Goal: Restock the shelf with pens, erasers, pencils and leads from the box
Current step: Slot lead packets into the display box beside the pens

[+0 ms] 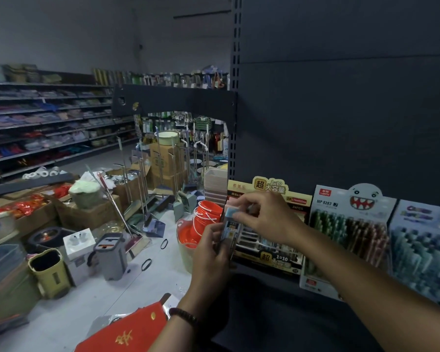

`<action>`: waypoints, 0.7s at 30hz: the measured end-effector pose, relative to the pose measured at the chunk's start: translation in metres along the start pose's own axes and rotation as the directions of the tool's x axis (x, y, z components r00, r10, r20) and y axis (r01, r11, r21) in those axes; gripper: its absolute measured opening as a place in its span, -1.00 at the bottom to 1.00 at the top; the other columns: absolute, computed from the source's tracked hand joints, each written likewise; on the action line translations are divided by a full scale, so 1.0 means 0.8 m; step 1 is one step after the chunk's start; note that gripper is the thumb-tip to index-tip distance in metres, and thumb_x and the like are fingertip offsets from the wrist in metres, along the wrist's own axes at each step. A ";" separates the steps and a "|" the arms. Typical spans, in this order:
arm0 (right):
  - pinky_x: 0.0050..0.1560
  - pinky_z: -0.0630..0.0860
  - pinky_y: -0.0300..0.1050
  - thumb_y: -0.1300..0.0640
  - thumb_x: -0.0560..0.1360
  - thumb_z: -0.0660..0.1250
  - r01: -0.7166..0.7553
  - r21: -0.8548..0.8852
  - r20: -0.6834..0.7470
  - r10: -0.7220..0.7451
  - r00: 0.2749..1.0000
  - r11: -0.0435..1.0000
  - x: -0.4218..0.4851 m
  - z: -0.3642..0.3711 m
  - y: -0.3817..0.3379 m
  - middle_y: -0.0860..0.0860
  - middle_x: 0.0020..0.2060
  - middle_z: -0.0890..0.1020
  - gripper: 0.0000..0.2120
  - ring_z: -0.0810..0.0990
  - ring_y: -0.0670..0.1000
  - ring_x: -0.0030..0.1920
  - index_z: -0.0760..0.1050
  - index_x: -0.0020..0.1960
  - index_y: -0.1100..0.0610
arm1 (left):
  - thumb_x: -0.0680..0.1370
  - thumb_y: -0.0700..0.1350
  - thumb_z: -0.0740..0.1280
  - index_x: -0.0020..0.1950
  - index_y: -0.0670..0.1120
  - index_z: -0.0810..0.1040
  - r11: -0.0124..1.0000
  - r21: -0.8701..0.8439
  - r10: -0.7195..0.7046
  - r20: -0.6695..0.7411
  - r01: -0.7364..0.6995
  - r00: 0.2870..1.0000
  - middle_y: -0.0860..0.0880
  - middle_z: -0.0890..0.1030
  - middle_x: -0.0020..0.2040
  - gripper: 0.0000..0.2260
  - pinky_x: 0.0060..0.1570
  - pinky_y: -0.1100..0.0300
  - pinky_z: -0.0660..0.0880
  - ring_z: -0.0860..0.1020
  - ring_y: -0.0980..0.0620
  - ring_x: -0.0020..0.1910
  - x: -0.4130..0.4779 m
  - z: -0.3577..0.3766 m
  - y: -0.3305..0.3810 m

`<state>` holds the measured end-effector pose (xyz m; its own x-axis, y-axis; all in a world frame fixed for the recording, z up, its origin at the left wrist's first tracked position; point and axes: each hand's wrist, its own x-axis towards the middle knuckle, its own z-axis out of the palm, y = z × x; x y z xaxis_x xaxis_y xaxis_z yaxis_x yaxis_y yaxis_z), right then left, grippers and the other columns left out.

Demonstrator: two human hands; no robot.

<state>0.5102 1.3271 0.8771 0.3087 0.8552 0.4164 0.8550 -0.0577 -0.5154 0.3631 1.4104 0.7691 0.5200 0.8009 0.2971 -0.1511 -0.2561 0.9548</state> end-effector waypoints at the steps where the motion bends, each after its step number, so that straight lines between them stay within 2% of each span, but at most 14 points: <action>1: -0.17 0.45 -0.37 -0.01 0.58 0.50 -0.017 0.006 0.011 0.017 1.000 1.000 -0.002 -0.003 0.000 -0.25 -0.06 0.64 -0.81 0.59 -0.23 -0.10 0.70 0.19 -0.07 | 0.70 -0.21 0.33 0.24 0.10 0.55 1.000 -0.006 0.007 0.006 -0.007 1.000 0.04 0.72 0.07 -0.79 -0.18 0.05 0.70 0.74 0.02 -0.02 0.001 0.005 0.003; 3: -0.16 0.53 -0.29 0.04 0.57 0.52 -0.056 0.027 0.022 0.055 0.998 0.998 0.000 -0.012 0.002 -0.22 -0.07 0.66 -0.83 0.62 -0.19 -0.10 0.70 0.15 -0.11 | 0.69 -0.21 0.34 0.26 0.11 0.54 1.000 0.017 0.022 0.016 -0.023 1.000 0.06 0.72 0.09 -0.76 -0.15 0.10 0.70 0.72 0.10 0.02 0.004 0.013 0.007; 6: -0.01 0.65 -0.10 0.11 0.57 0.51 -0.081 0.002 0.001 0.081 0.997 0.997 0.008 -0.034 0.009 -0.19 -0.07 0.68 -0.86 0.65 -0.18 -0.07 0.70 0.11 -0.07 | 0.65 -0.16 0.41 0.32 0.14 0.50 0.957 0.258 0.139 0.003 -0.135 0.990 0.15 0.62 0.21 -0.69 0.03 0.23 0.64 0.62 0.22 0.13 0.005 0.017 -0.001; 8: 0.06 0.65 -0.09 0.13 0.58 0.51 -0.097 -0.039 -0.075 0.093 0.993 0.995 0.016 -0.050 0.017 -0.18 -0.05 0.68 -0.86 0.64 -0.21 -0.05 0.69 0.11 -0.05 | 0.61 -0.10 0.44 0.40 0.11 0.44 0.861 0.479 0.189 0.008 -0.170 0.982 0.14 0.46 0.29 -0.61 0.23 0.21 0.50 0.49 0.17 0.24 0.002 0.019 -0.013; 11: 0.12 0.63 -0.09 0.13 0.58 0.51 -0.124 -0.108 -0.151 0.107 0.983 0.986 0.027 -0.060 0.027 -0.16 -0.03 0.69 -0.87 0.62 -0.22 -0.03 0.69 0.10 -0.03 | 0.56 -0.07 0.44 0.48 0.09 0.36 0.715 0.677 0.147 0.097 -0.173 0.984 0.05 0.28 0.34 -0.49 0.32 0.12 0.38 0.30 0.00 0.32 -0.010 0.025 -0.028; 14: 0.14 0.63 -0.06 0.14 0.59 0.49 -0.161 -0.157 -0.157 0.137 0.978 0.974 0.035 -0.050 0.033 -0.12 0.01 0.68 -0.87 0.63 -0.14 0.00 0.67 0.12 -0.01 | 0.53 -0.02 0.47 0.50 0.14 0.28 0.620 0.751 0.142 0.178 -0.228 0.974 0.00 0.19 0.42 -0.40 0.42 0.01 0.40 0.21 -0.06 0.40 -0.019 0.028 -0.035; 17: 0.12 0.63 -0.05 0.16 0.60 0.47 -0.169 -0.181 -0.157 0.141 0.977 0.969 0.036 -0.034 0.035 -0.08 0.06 0.67 -0.85 0.63 -0.07 0.04 0.66 0.16 0.02 | 0.53 -0.02 0.44 0.50 0.18 0.26 0.552 0.785 0.170 0.223 -0.281 0.960 -0.03 0.18 0.47 -0.40 0.47 -0.08 0.40 0.20 -0.14 0.46 -0.023 0.030 -0.034; 19: 0.09 0.62 -0.05 0.18 0.61 0.46 -0.161 -0.211 -0.147 0.132 0.980 0.964 0.036 -0.025 0.035 -0.07 0.05 0.66 -0.86 0.64 -0.04 0.04 0.66 0.16 0.04 | 0.51 -0.03 0.42 0.51 0.22 0.27 0.529 0.798 0.182 0.227 -0.289 0.957 -0.03 0.19 0.48 -0.39 0.46 -0.10 0.41 0.21 -0.16 0.46 -0.025 0.030 -0.033; 21: 0.07 0.64 0.04 0.18 0.60 0.47 -0.158 -0.244 -0.147 0.125 0.981 0.957 0.037 -0.017 0.037 -0.03 0.07 0.69 -0.88 0.65 0.00 0.04 0.66 0.13 0.04 | 0.51 -0.04 0.42 0.51 0.25 0.28 0.534 0.795 0.183 0.225 -0.289 0.957 -0.03 0.20 0.48 -0.38 0.45 -0.10 0.43 0.21 -0.16 0.47 -0.026 0.030 -0.031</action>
<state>0.5504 1.3435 0.8842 0.4708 0.7564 0.4541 0.8708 -0.3161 -0.3765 0.3761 1.3872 0.7391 0.6588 0.5979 0.4567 0.4372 -0.7982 0.4143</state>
